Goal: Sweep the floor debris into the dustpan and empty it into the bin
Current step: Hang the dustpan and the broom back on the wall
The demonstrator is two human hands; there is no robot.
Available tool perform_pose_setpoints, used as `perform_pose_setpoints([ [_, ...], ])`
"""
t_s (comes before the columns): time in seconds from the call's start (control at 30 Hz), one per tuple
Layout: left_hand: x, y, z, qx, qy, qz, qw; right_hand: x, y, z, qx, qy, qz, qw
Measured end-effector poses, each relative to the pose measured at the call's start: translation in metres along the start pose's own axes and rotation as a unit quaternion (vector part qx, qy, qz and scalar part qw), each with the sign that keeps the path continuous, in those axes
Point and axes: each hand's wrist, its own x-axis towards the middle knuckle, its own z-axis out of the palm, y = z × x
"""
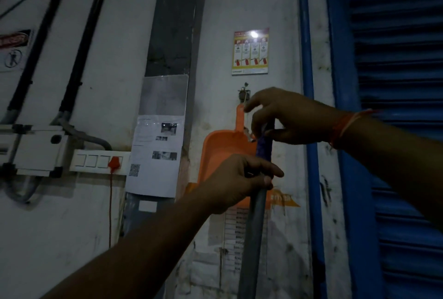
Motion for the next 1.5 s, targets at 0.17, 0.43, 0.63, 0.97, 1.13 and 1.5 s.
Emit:
perform_pose_setpoints([
  [0.17,0.006,-0.013,-0.005,0.017,0.017,-0.006,1.0,0.019,0.015,0.008,0.005,-0.072,-0.018,0.997],
  [0.43,0.018,-0.052,-0.024,0.012,0.001,0.002,1.0,0.044,0.028,0.045,0.055,-0.042,-0.001,0.998],
  [0.63,0.037,-0.087,-0.05,0.001,0.003,0.009,1.0,0.074,0.042,0.073,-0.014,-0.107,-0.035,0.994],
  [0.97,0.067,-0.12,-0.076,0.005,-0.013,0.036,0.999,0.102,0.067,0.104,0.174,0.036,0.108,0.978],
  [1.13,0.084,-0.127,-0.087,-0.01,0.004,0.054,0.998,0.106,0.093,0.121,0.413,0.159,0.195,0.876],
  [1.5,0.153,-0.114,-0.09,-0.041,0.036,0.036,0.998,0.148,0.171,0.163,0.359,0.335,0.307,0.815],
])
